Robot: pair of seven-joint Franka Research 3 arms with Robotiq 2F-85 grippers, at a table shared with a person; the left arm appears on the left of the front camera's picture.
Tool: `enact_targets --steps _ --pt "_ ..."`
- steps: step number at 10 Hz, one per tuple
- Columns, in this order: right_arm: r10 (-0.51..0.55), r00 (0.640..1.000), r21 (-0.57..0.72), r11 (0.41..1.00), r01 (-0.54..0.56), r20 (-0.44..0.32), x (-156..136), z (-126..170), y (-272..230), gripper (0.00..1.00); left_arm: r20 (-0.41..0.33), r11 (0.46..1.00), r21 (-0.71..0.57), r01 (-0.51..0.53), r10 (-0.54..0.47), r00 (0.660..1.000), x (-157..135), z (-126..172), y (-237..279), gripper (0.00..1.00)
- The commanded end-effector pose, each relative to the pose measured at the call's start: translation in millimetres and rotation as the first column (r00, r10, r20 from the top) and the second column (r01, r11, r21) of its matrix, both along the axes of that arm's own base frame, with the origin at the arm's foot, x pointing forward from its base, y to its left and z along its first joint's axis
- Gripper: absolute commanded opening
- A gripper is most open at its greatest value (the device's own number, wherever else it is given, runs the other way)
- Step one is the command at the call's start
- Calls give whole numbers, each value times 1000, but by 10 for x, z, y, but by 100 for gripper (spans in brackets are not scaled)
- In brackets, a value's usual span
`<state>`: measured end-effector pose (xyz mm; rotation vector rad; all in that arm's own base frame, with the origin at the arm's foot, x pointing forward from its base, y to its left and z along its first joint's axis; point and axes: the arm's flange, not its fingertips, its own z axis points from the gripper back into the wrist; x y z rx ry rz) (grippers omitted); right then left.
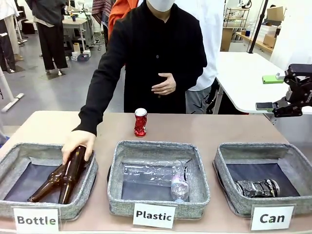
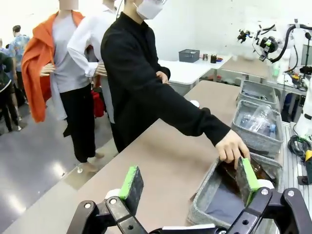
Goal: Sort the can waste into the basket.
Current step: Pick up the can waste from the table and place it in the right Fabric basket.
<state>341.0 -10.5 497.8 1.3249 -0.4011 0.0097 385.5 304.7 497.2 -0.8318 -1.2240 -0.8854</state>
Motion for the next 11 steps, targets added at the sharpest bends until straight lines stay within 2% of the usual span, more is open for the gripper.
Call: enact_targets --steps 1,4,6,8,9,10,11 --pt "7 1000 1 1000 -7 -12 -19 3 -25 100 19 1000 6 4 -4 1000 -19 32 -130 100" --pt "7 1000 1 1000 -7 -12 -19 3 -25 100 -3 999 37 35 -35 999 171 89 -299 100" --pt "7 1000 1 1000 -7 -12 -19 3 -25 100 -57 993 111 -30 36 998 411 102 -708 100" --pt "7 1000 1 1000 -7 -12 -19 3 -25 100 -123 979 198 48 -23 992 852 4 -1414 100" --pt "7 1000 1 1000 -7 -12 -19 3 -25 100 -184 975 204 83 -45 982 1107 -188 -1804 100" --pt "7 1000 1 1000 -7 -12 -19 3 -25 100 -197 976 188 107 -70 978 1378 -356 -2154 100" --pt "7 1000 1 1000 -7 -12 -19 3 -25 100 -199 960 245 134 -86 976 1689 -506 -2580 100"
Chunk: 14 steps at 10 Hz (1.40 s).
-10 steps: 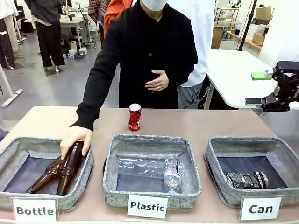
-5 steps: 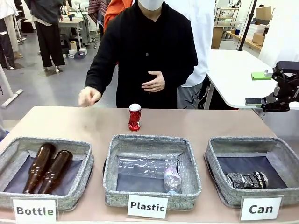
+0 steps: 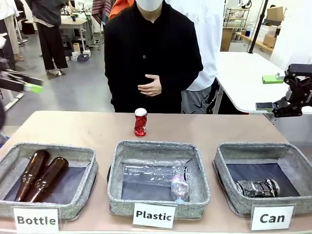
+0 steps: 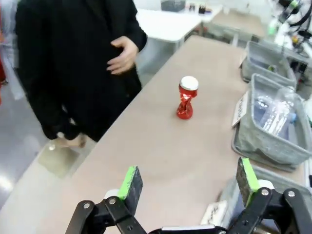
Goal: Sort the can waste into the basket.
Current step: Pick up the can waste from the table and place it in the right Fabric basket.
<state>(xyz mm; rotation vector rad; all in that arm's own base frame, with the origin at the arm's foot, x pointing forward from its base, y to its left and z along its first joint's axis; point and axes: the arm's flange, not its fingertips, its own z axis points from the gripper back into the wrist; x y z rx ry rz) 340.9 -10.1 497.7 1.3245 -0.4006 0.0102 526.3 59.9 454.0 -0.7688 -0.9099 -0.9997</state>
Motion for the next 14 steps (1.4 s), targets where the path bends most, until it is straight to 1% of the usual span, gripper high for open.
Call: enact_targets --steps 1,2,3,4,6,7,8,9,10,12,13,14 --pt "7 1000 2 1000 -7 -12 -18 4 -28 100 20 996 75 48 -50 999 520 -163 -517 100" --pt "7 1000 2 1000 -7 -12 -18 4 -28 100 53 989 96 112 -118 992 724 -257 -882 100" --pt "7 1000 2 1000 -7 -12 -18 4 -28 100 61 973 124 197 -206 977 880 -390 -1207 100" --pt "7 1000 2 1000 -7 -12 -18 4 -28 100 71 945 167 283 -297 952 987 -591 -1526 100" --pt "7 1000 2 1000 -7 -12 -18 4 -28 100 96 911 207 356 -381 920 1081 -910 -1932 100" --pt "7 1000 2 1000 -7 -12 -18 4 -28 100 88 882 270 387 -423 902 1100 -1029 -2082 100" --pt "7 1000 2 1000 -7 -12 -18 4 -28 100 122 864 294 409 -459 880 1100 -1113 -2207 100" --pt "7 1000 2 1000 -7 -12 -18 4 -28 100 146 863 272 426 -474 868 1103 -1108 -2249 100" --pt "7 1000 2 1000 -7 -12 -18 4 -28 100 78 882 249 401 -431 899 1048 -1149 -2196 100" --pt "7 1000 2 1000 -7 -12 -18 4 -28 100 78 882 249 401 -431 899 1048 -1149 -2196 100" --pt "7 1000 2 1000 -7 -12 -18 4 -28 100 95 873 259 413 -448 889 1066 -1193 -2250 100" --pt "7 1000 2 1000 -7 -12 -18 4 -28 100 166 895 294 334 -392 905 1110 -1296 -2398 100"
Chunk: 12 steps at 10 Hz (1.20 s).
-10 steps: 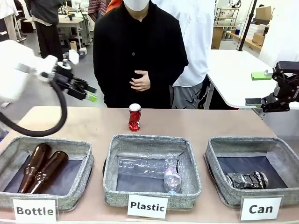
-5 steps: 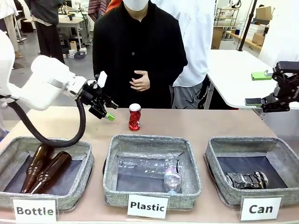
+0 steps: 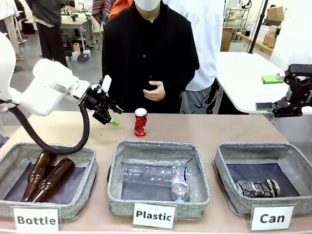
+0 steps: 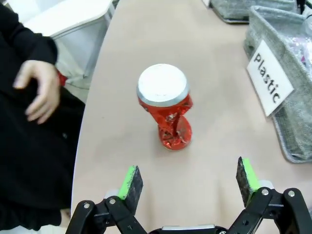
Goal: Sort the can waste into the basket.
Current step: Pick up the can waste from the table and place it in the right Fabric basket.
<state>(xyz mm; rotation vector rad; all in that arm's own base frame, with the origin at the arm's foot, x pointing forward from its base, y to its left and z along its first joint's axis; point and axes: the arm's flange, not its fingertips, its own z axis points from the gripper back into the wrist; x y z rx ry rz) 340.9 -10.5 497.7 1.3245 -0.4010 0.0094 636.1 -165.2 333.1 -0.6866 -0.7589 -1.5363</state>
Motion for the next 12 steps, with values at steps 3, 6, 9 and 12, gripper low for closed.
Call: enact_targets --steps 3,6,9,12 --pt "7 1000 2 1000 -7 -12 -18 4 -25 100 152 988 -34 -147 151 977 79 -244 -324 100" --pt "7 1000 2 1000 -7 -12 -18 4 -25 100 100 990 -68 -125 131 986 105 -349 -446 100" --pt "7 1000 2 1000 -7 -12 -18 4 -25 100 55 981 -154 -120 129 990 129 -416 -547 100" --pt "7 1000 2 1000 -7 -12 -18 4 -25 100 19 975 -193 -109 115 993 166 -549 -715 100"
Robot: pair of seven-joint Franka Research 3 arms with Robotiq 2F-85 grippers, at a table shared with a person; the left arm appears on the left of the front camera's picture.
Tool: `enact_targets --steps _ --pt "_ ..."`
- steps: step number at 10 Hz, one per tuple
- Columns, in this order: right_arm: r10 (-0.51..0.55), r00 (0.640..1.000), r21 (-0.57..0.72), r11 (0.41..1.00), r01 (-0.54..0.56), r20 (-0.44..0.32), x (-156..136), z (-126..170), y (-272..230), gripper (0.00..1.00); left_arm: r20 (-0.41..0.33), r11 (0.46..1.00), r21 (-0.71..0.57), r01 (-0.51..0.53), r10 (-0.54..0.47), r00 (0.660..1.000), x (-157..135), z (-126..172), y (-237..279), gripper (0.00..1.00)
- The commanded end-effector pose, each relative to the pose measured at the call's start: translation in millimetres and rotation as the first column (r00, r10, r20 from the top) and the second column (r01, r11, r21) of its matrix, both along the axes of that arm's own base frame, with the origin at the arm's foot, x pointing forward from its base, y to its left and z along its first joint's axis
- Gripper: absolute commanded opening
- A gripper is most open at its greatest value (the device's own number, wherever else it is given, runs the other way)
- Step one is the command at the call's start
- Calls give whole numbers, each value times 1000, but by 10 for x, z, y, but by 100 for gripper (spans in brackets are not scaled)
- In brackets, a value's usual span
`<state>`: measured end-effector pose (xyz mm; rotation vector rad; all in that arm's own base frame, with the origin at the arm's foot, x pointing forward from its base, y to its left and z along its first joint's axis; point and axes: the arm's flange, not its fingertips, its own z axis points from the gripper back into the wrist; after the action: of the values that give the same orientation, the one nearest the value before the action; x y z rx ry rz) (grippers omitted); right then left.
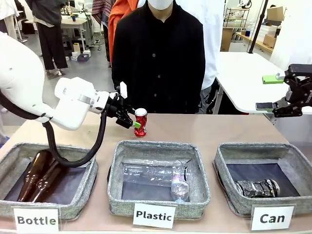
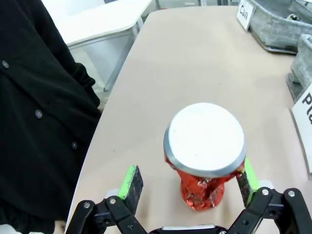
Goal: Sort the can waste into the basket.
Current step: Pick up the can waste from the table and place it in the right Fabric basket.
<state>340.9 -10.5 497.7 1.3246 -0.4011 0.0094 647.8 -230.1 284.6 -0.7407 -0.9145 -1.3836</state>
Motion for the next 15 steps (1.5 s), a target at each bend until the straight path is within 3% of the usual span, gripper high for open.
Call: enact_targets --steps 1,4,6,7,8,9,10,12,13,15 --pt "8 1000 2 1000 -8 -12 -18 4 -25 100 33 998 -63 0 2 999 50 -90 -112 100" --pt "8 1000 2 1000 -8 -12 -18 4 -25 100 -47 980 -196 47 -57 997 39 -115 -163 100" --pt "8 1000 2 1000 -8 -12 -18 4 -25 100 -30 976 -210 62 -70 997 48 -150 -175 100" --pt "8 1000 2 1000 -8 -12 -18 4 -25 100 -26 968 -235 85 -94 995 54 -155 -168 93" --pt "8 1000 2 1000 -8 -12 -18 4 -25 100 -18 968 -235 90 -97 995 47 -143 -163 41" --pt "8 1000 2 1000 -8 -12 -18 4 -25 100 -17 968 -237 88 -95 995 37 -138 -166 34" --pt "8 1000 2 1000 -8 -12 -18 4 -25 100 -20 968 -237 86 -94 995 46 -147 -170 0" --pt "8 1000 2 1000 -8 -12 -18 4 -25 100 -20 971 -225 85 -92 996 60 -167 -178 0" --pt "8 1000 2 1000 -8 -12 -18 4 -25 100 -22 972 -218 83 -90 996 56 -178 -180 15" --pt "8 1000 2 1000 -8 -12 -18 4 -25 100 -2 972 -221 73 -75 997 70 -130 -111 0"
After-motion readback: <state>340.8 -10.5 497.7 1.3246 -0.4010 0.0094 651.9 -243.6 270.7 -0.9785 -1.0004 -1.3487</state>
